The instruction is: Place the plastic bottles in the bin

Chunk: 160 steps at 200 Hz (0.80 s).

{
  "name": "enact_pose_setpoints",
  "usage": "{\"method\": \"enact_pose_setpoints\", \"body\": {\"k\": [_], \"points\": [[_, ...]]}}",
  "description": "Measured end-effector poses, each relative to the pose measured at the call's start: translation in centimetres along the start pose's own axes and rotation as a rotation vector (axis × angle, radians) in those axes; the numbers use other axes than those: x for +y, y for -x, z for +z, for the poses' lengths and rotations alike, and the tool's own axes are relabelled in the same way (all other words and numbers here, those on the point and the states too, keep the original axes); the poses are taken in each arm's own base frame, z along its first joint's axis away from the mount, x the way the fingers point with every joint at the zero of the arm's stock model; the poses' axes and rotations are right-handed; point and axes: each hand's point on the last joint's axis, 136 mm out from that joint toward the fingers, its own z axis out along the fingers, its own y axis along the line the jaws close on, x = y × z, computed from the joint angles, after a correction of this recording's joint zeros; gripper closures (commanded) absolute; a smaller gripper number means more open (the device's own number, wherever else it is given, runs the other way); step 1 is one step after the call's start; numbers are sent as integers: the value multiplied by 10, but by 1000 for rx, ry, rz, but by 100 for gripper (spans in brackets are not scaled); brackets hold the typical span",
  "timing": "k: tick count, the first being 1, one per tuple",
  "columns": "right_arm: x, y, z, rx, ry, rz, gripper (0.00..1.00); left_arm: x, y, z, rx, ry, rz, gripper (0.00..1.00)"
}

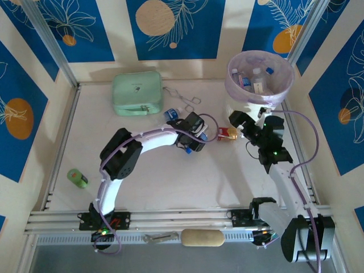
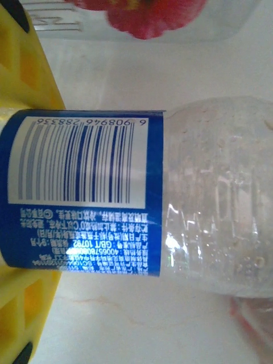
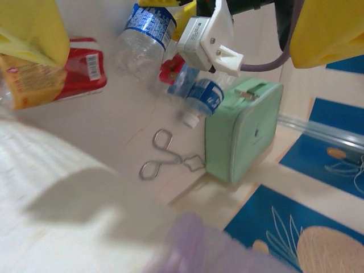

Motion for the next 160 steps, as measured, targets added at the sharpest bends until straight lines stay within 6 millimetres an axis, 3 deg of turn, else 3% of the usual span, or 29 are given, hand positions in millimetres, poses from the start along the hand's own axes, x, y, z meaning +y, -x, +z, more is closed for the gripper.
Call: {"method": "enact_pose_setpoints", "body": {"k": [27,64,83,104,160], "points": [[17,-17,16,82,37,-12,1,-4,1,-31,-65,-22,-19,52],[44,-29,34,149,104,-39,4,-16,21,-93,-261,-102,-72,50],[54,-37,42,177,142,-43,5,-21,27,-114,-343,-140,-101,50],[63,-48,48,216,171,-46,5,-24,28,-125,-392,-172,-132,50],[101,-62,54,265,267,-74,6,-27,28,-129,-447,-216,-193,49]]}}
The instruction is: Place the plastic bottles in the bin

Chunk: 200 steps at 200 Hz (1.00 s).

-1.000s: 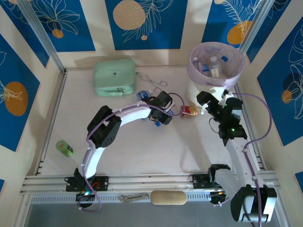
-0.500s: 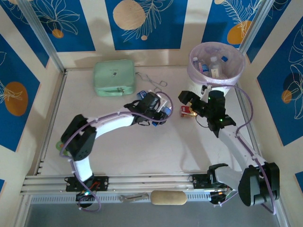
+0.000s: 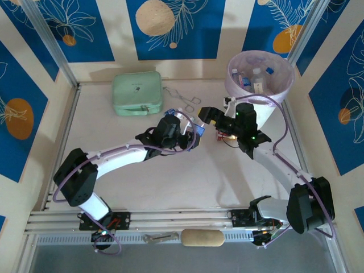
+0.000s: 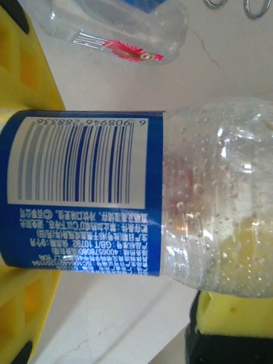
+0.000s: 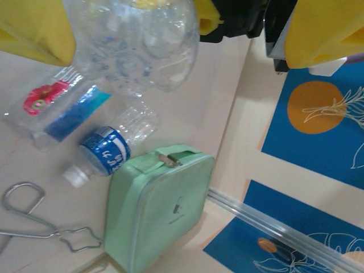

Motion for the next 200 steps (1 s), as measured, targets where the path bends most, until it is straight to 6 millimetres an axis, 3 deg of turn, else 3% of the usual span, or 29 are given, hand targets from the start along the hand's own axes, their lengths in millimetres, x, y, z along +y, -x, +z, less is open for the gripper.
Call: {"method": "enact_pose_setpoints", "body": {"k": [30,83,132,148,162,178,200], "points": [[-2,-4,7,15,2,12,7,0,2,-4,-21,-6,-28,48],[-2,-18,19,64,1,18,14,-10,23,-15,-112,-43,-43,48],[6,-16,20,63,26,-2,40,-10,23,-15,-119,-46,-48,44],[8,-16,20,63,31,-2,45,-10,23,-15,-120,-48,-49,35],[8,-16,20,64,33,-5,45,-10,24,-16,-124,-48,-57,15],[7,-16,20,65,28,-14,45,-9,26,-17,-129,-49,-72,0],[7,-10,19,59,9,-36,46,-4,29,-25,-157,-53,-105,1]]}}
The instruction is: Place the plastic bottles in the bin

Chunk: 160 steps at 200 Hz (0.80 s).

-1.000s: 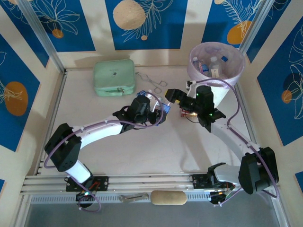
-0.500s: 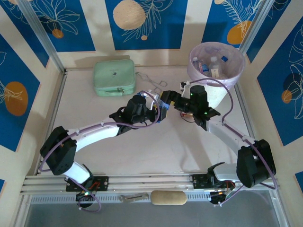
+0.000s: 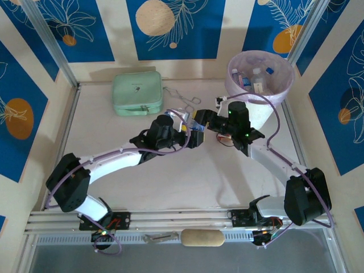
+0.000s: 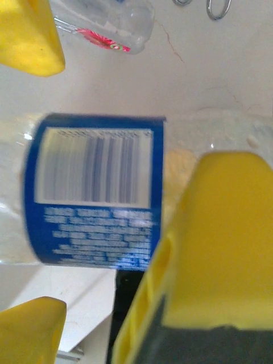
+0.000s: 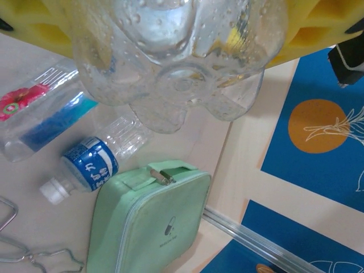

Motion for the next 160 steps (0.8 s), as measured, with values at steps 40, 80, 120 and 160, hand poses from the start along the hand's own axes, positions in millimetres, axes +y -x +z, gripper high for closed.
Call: {"method": "enact_pose_setpoints", "body": {"k": [40,80,120,160], "points": [[-1,45,-21,-91,-56,-66,46,42,13,-34,-92,56,-116,1],[17,118,-73,-273,-96,-161,46,94,15,-69,-168,191,-209,1],[43,186,-129,-473,-140,-270,46,126,7,-90,-207,279,-267,1],[46,232,-172,-650,-224,-330,47,135,-8,-90,-192,292,-311,1]]}}
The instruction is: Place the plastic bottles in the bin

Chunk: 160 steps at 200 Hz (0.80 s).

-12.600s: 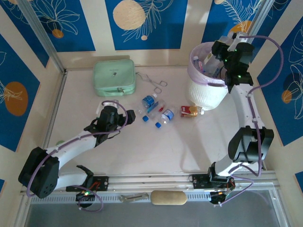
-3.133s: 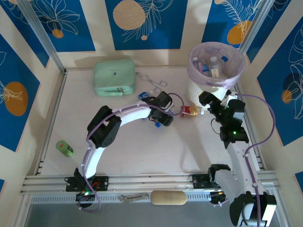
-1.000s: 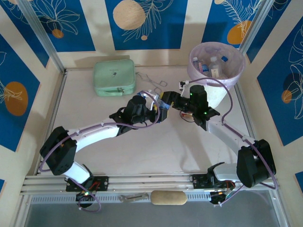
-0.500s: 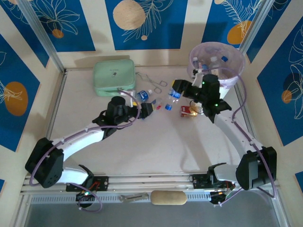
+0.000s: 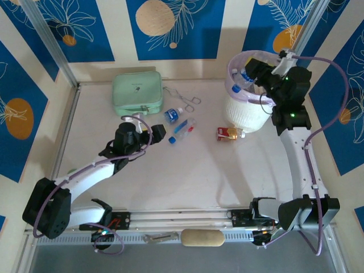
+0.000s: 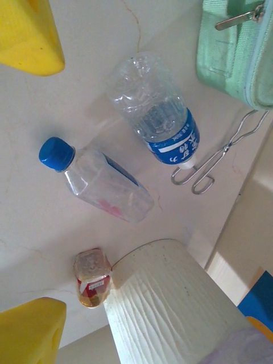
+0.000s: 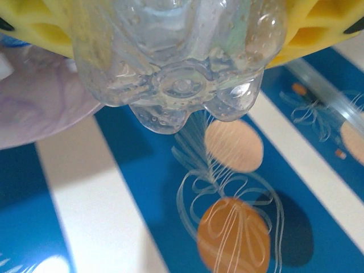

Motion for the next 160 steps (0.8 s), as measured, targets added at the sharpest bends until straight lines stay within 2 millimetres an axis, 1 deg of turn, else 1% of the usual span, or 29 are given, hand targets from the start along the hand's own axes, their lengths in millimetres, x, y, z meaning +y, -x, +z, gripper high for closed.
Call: {"method": "enact_pose_setpoints", "body": {"k": [20,32,45,62,80,102,117,128,138,150,160], "points": [[-24,17,3,-62,-80,-22,47,0,-4,3,9,-14,-22,1],[-40,21,7,-82,-129,-28,47,1,-8,4,15,-21,-36,1],[-58,21,13,-87,-179,-30,47,1,-12,7,26,-28,-48,1],[-84,15,22,-72,-237,-21,47,1,-15,9,39,-37,-63,1],[-105,5,30,-48,-276,-6,47,1,-19,12,53,-47,-67,1],[-121,-8,40,-15,-296,17,46,0,-23,13,72,-55,-73,0],[-126,-16,50,10,-293,31,45,1,-25,15,82,-57,-76,1],[-128,-19,59,27,-283,37,42,1,-27,15,88,-59,-80,1],[-128,-22,67,42,-274,43,36,1,-27,16,91,-61,-88,0],[-129,-25,74,61,-270,49,25,0,-27,17,91,-66,-94,0],[-129,-26,79,73,-266,44,14,-1,-27,17,90,-72,-98,0]]}}
